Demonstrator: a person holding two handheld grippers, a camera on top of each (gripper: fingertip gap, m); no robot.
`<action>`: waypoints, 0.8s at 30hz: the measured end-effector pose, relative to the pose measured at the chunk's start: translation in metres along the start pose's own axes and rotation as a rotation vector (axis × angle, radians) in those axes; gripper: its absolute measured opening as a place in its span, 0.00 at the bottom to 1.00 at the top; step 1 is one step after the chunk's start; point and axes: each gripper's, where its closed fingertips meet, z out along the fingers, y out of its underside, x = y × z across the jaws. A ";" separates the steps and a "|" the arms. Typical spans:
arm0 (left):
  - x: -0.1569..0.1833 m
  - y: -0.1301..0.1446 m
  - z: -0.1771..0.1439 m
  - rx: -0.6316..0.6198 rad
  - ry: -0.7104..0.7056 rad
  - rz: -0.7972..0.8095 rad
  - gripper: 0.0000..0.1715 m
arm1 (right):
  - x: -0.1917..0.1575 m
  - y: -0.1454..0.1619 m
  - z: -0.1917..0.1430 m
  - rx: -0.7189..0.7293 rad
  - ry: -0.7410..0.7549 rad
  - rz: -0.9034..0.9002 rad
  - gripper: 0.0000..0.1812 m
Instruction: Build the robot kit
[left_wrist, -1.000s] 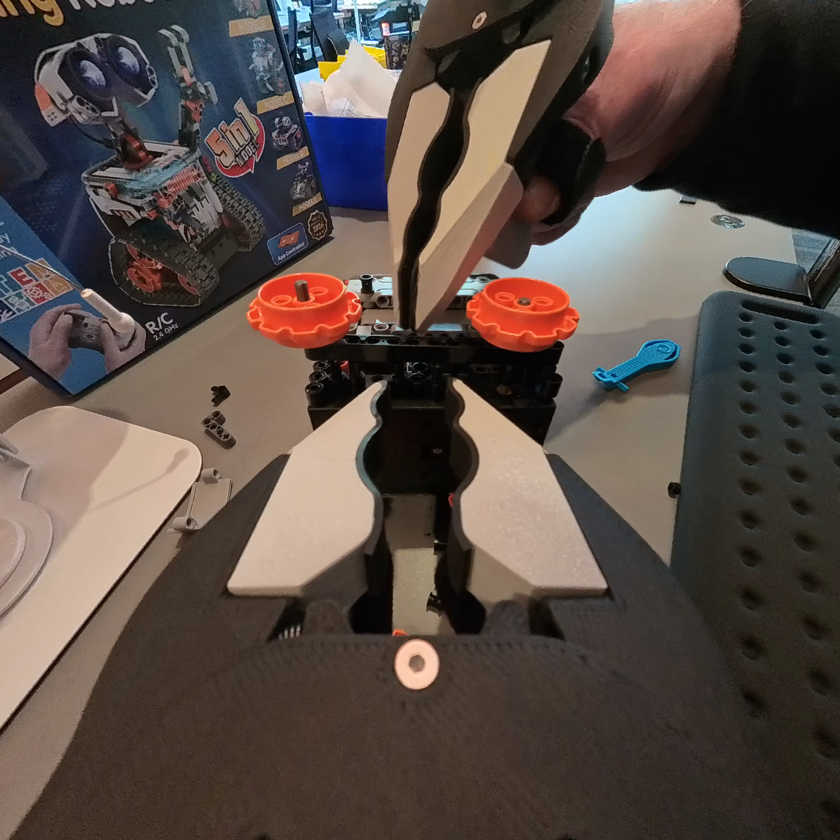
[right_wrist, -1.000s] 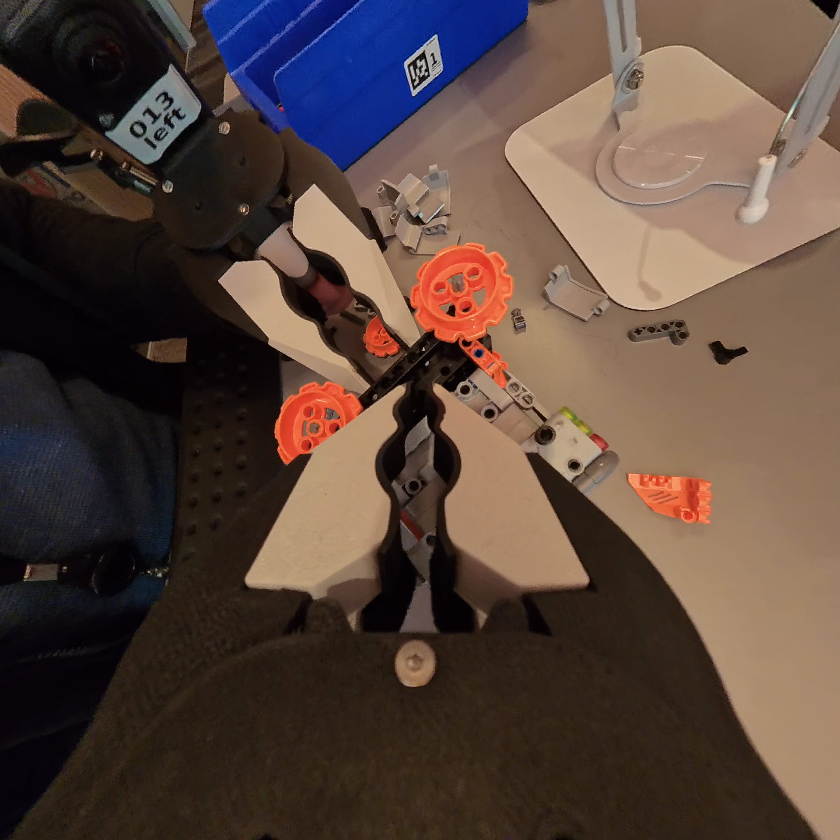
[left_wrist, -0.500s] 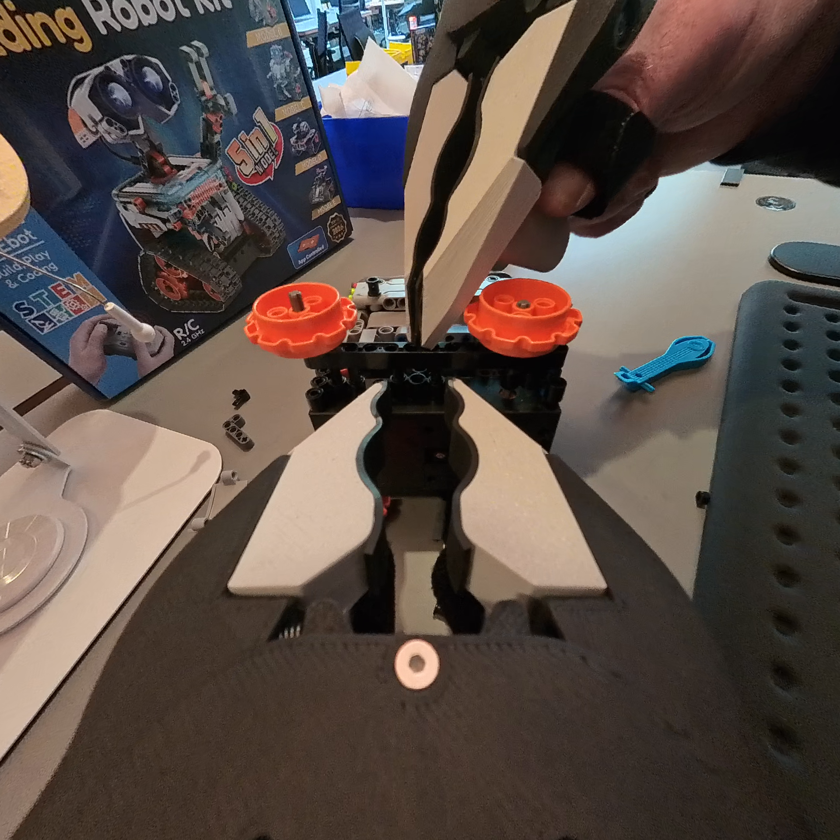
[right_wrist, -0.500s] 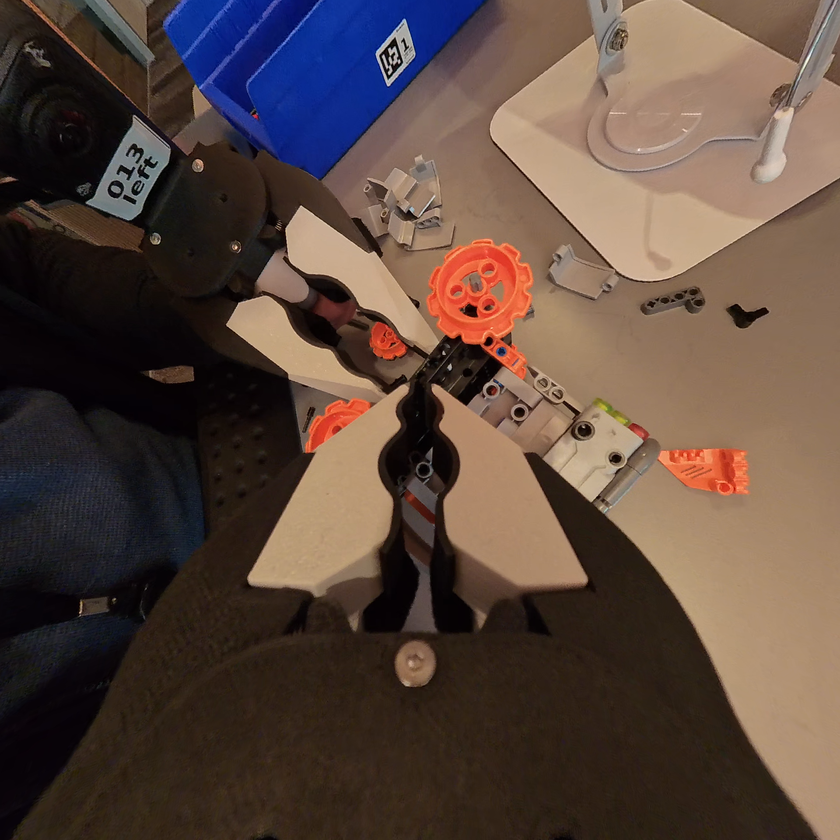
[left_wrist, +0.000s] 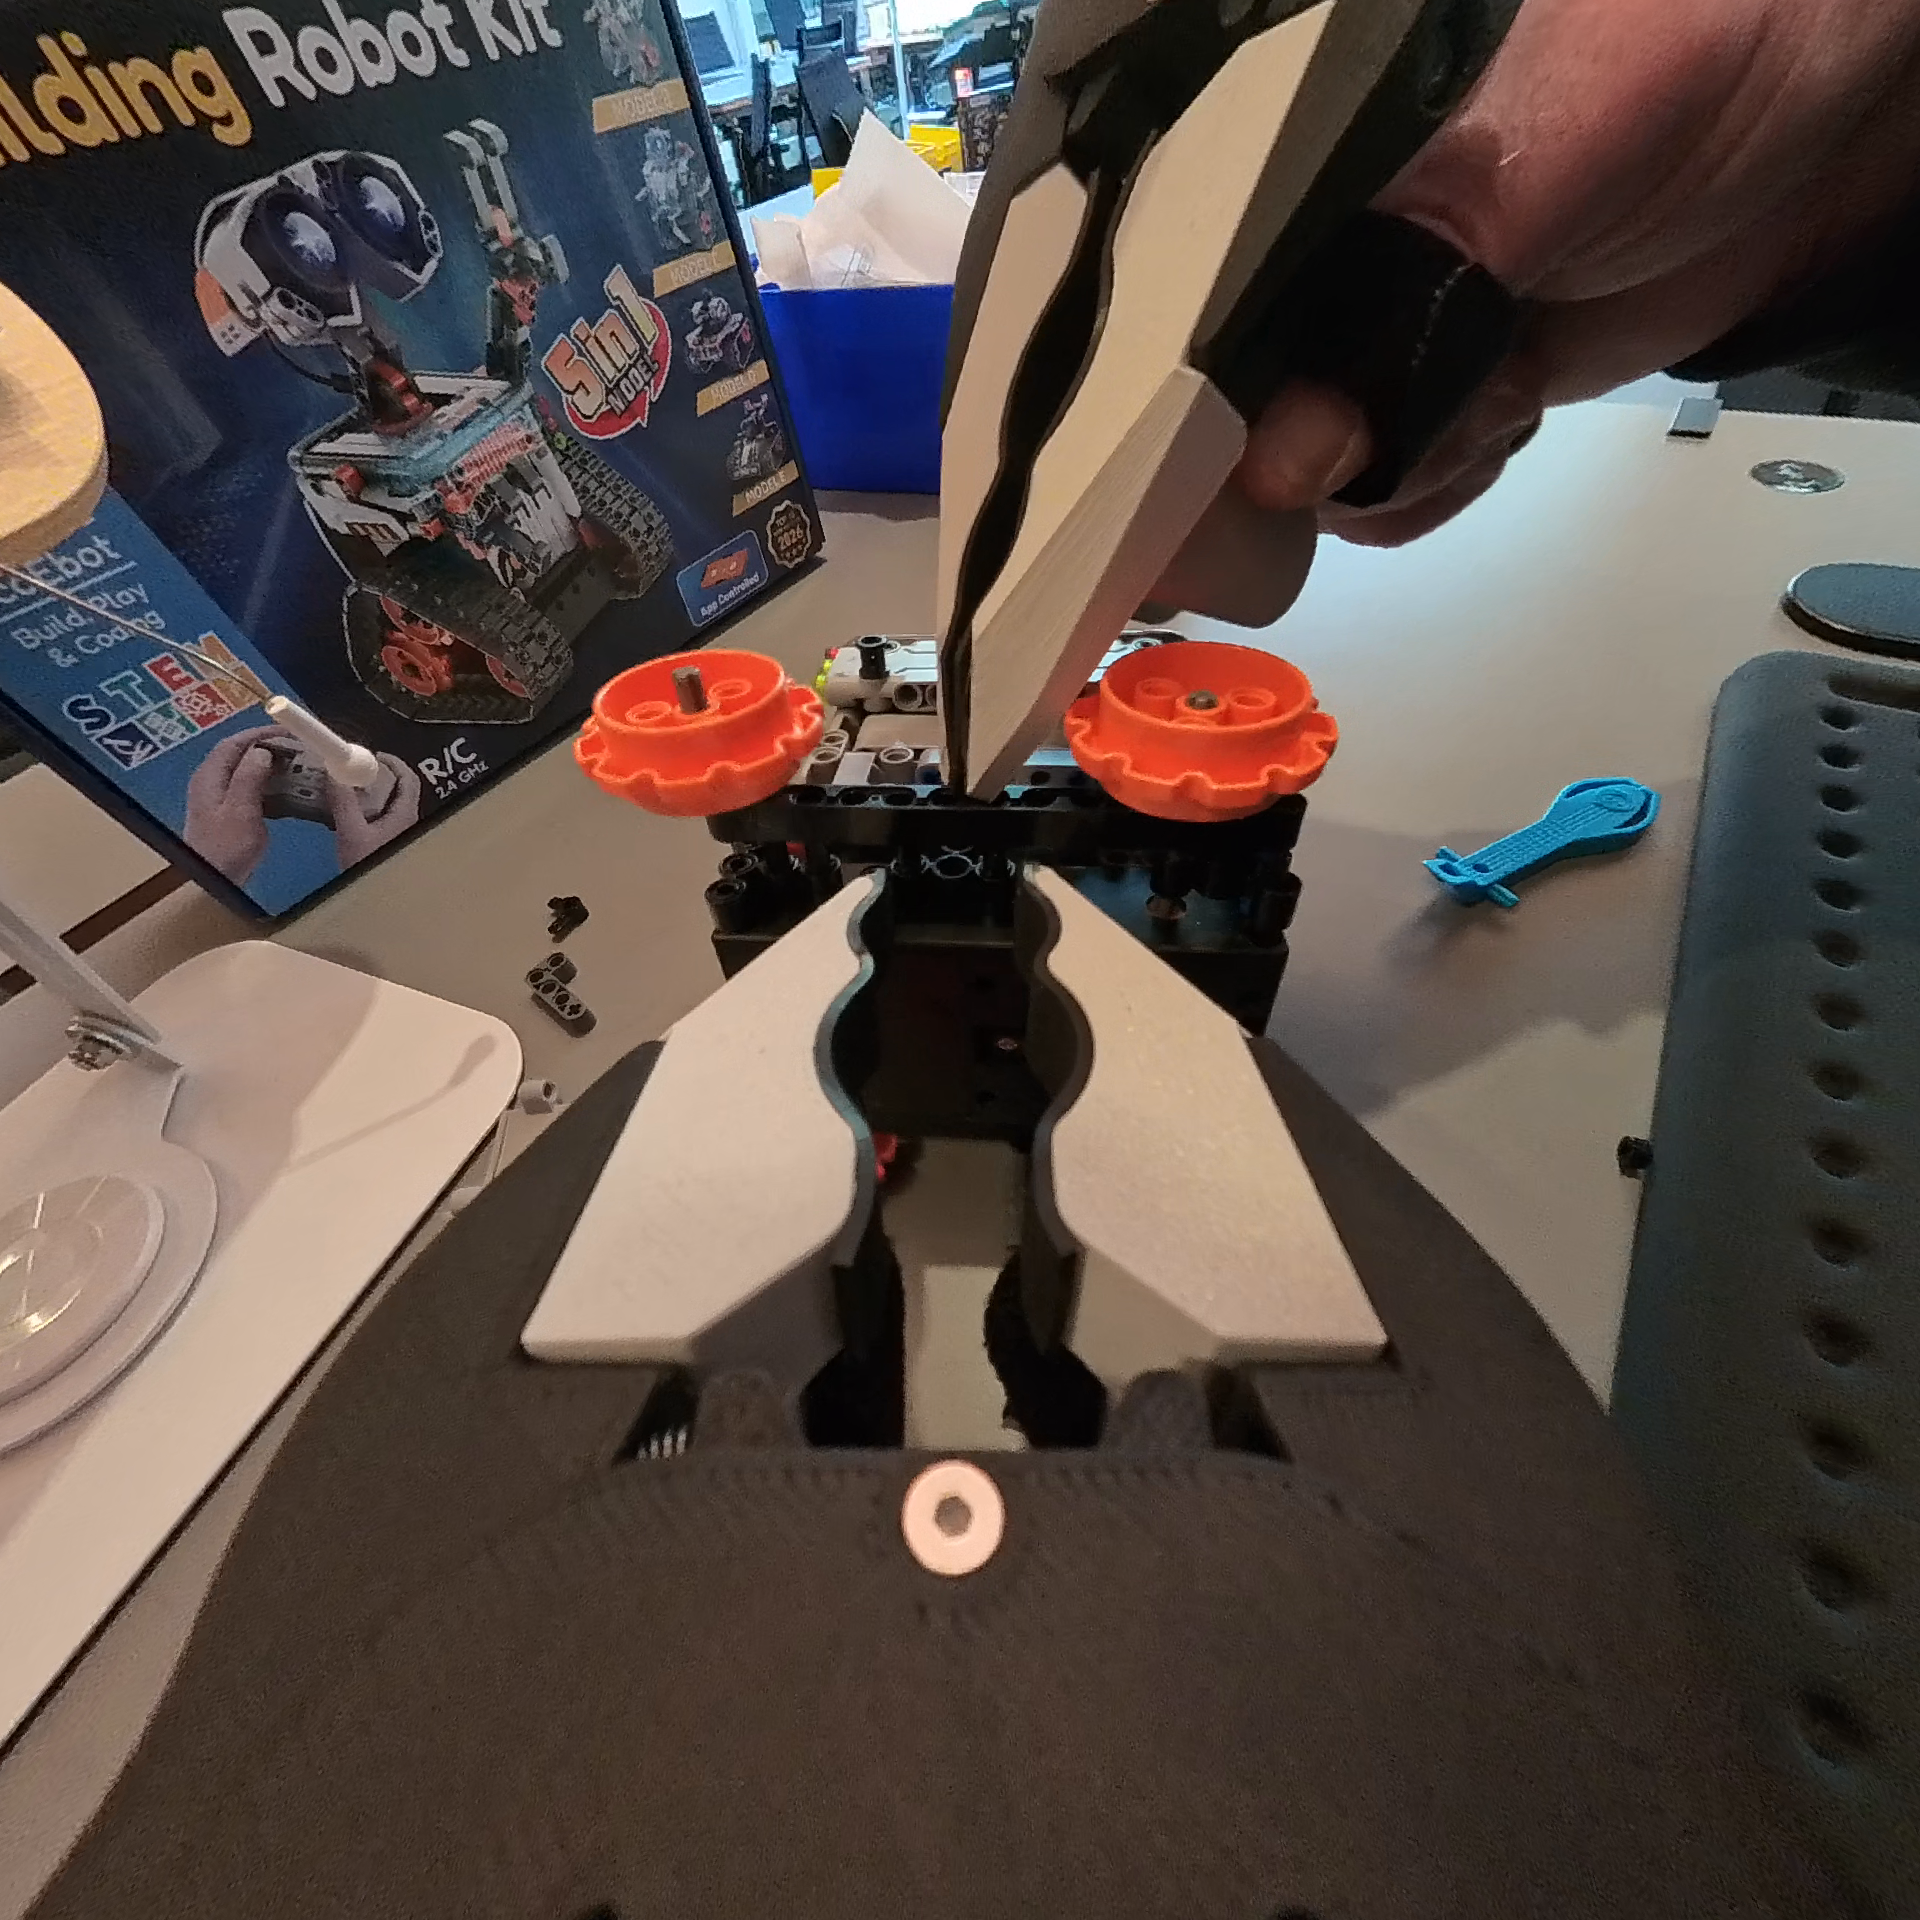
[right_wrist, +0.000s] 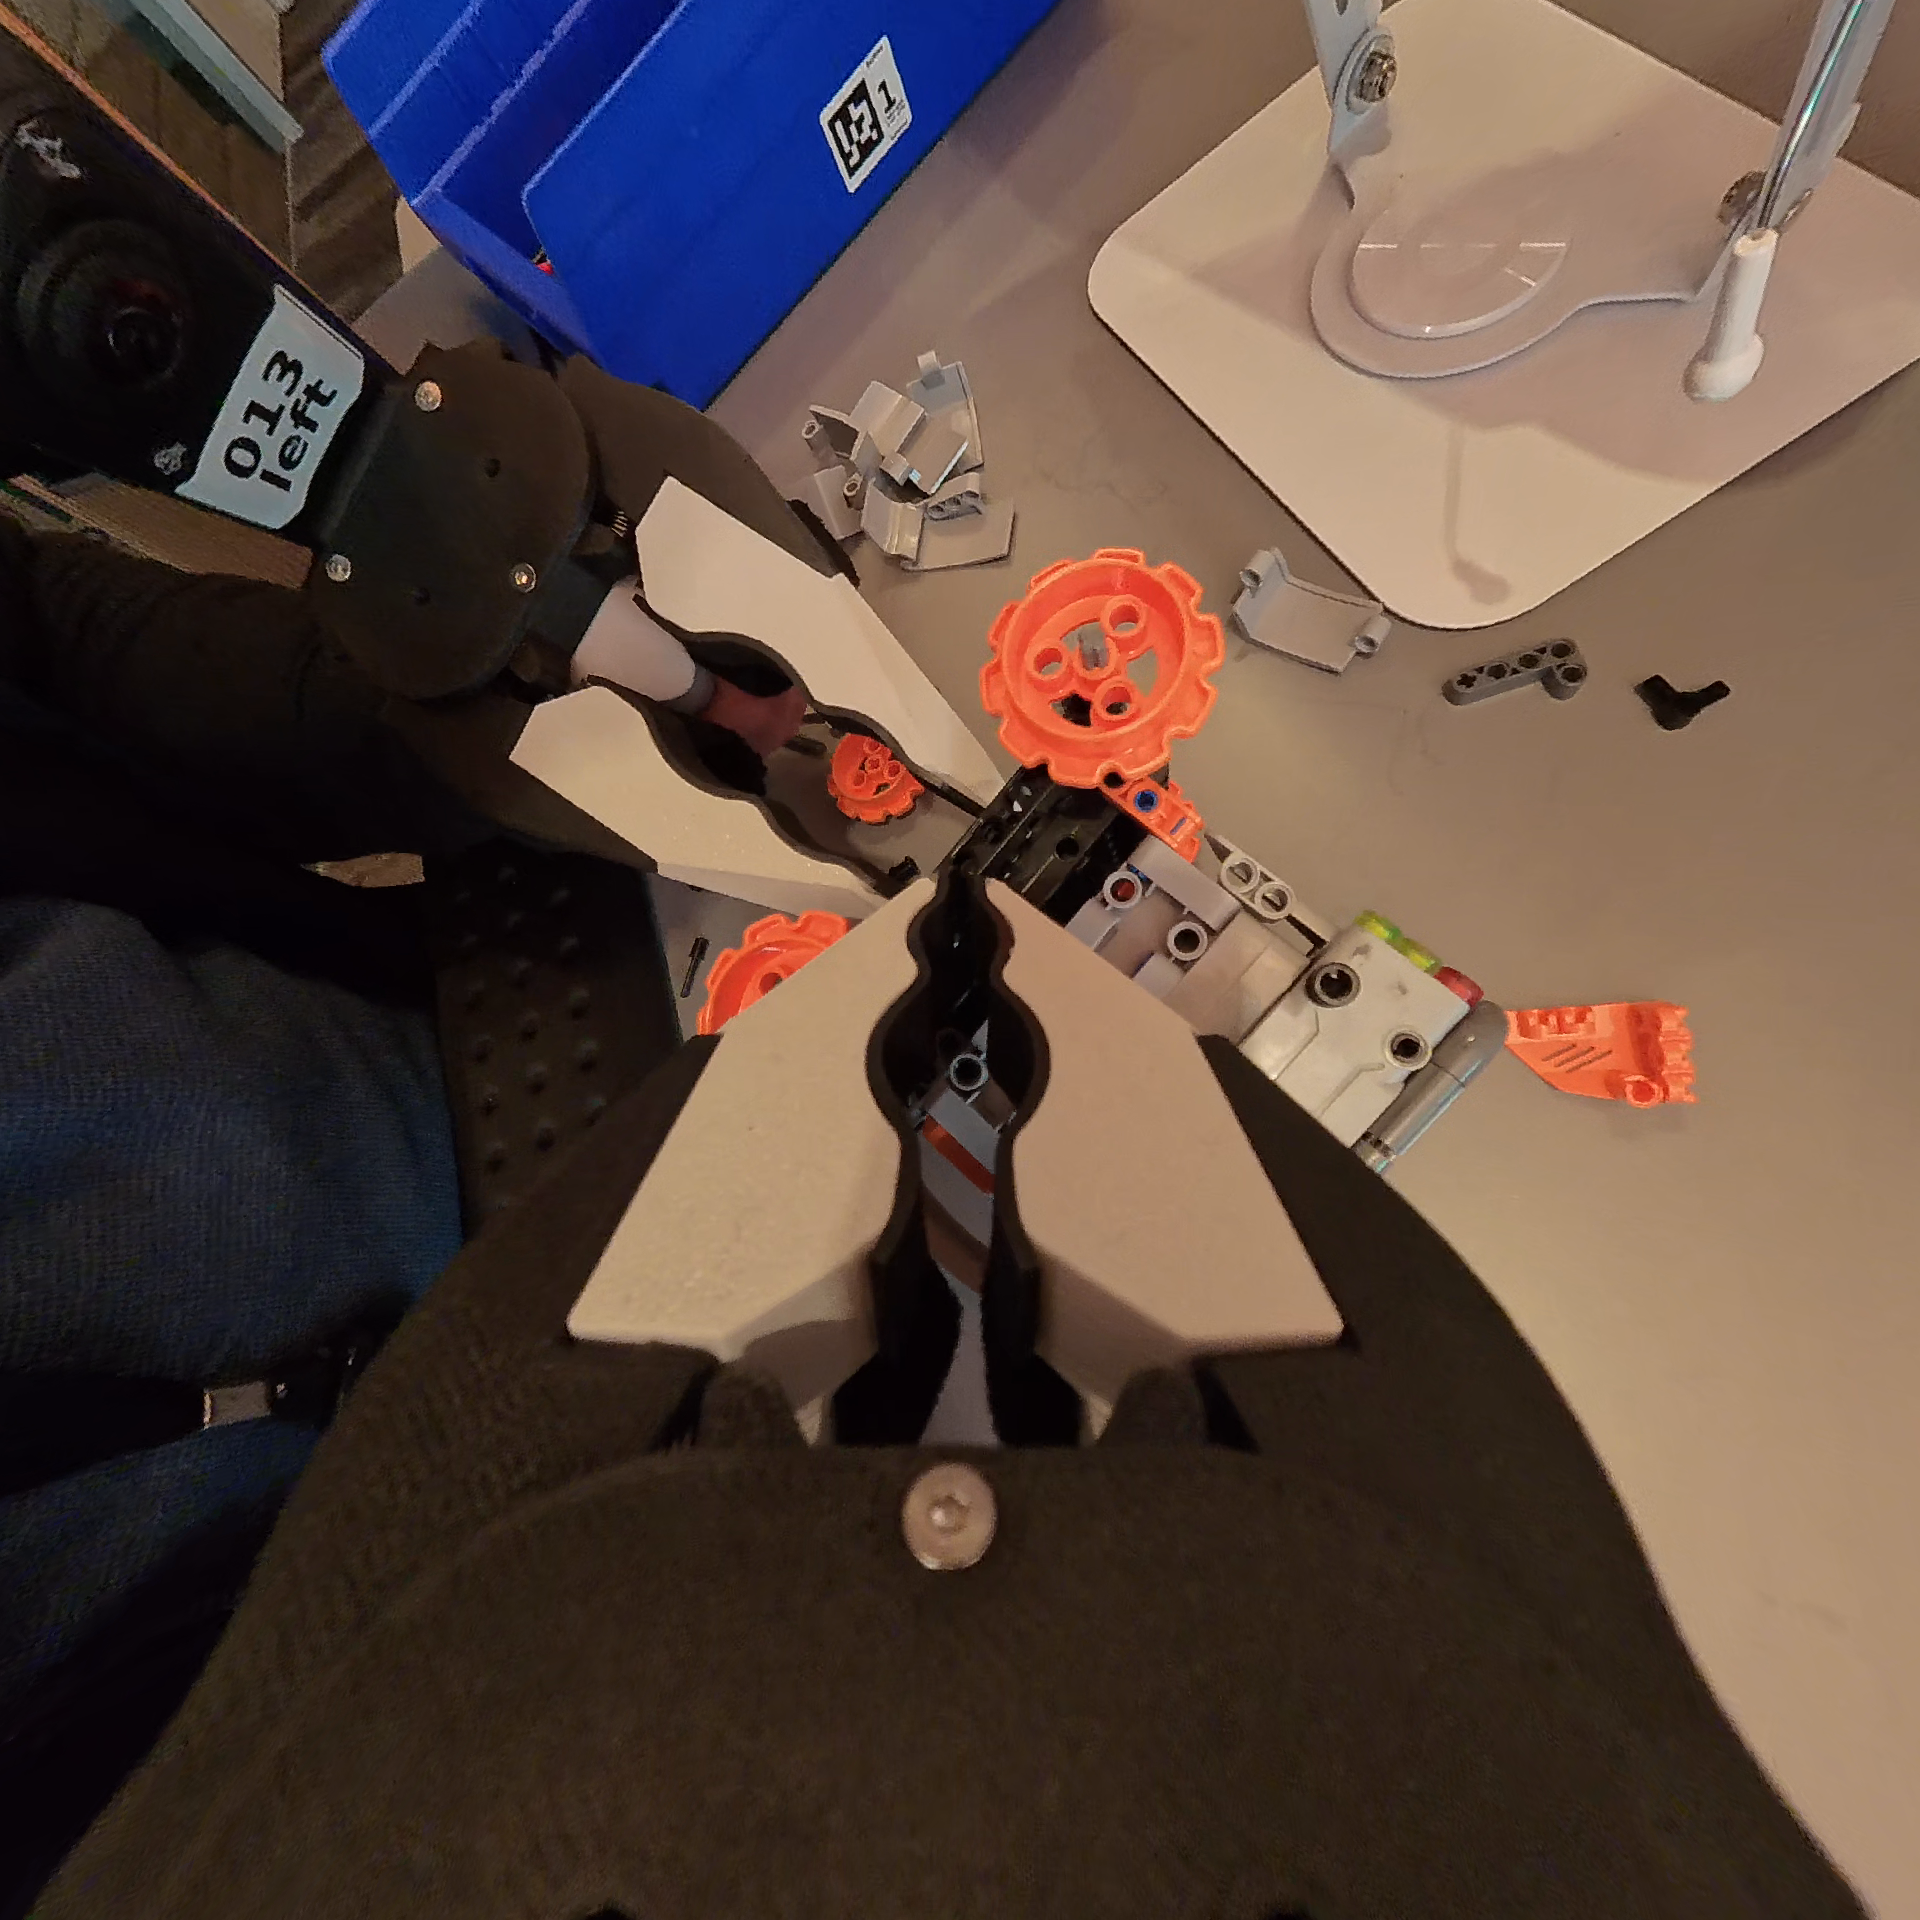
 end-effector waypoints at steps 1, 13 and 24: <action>0.000 0.000 0.000 0.002 0.003 -0.005 0.12 | 0.000 0.000 0.000 -0.002 0.001 0.000 0.00; 0.000 -0.002 0.001 0.023 0.000 -0.006 0.12 | 0.004 -0.005 0.000 -0.009 0.032 0.004 0.00; 0.000 -0.001 0.002 0.019 -0.007 -0.004 0.12 | 0.005 -0.002 0.001 -0.027 0.063 -0.014 0.00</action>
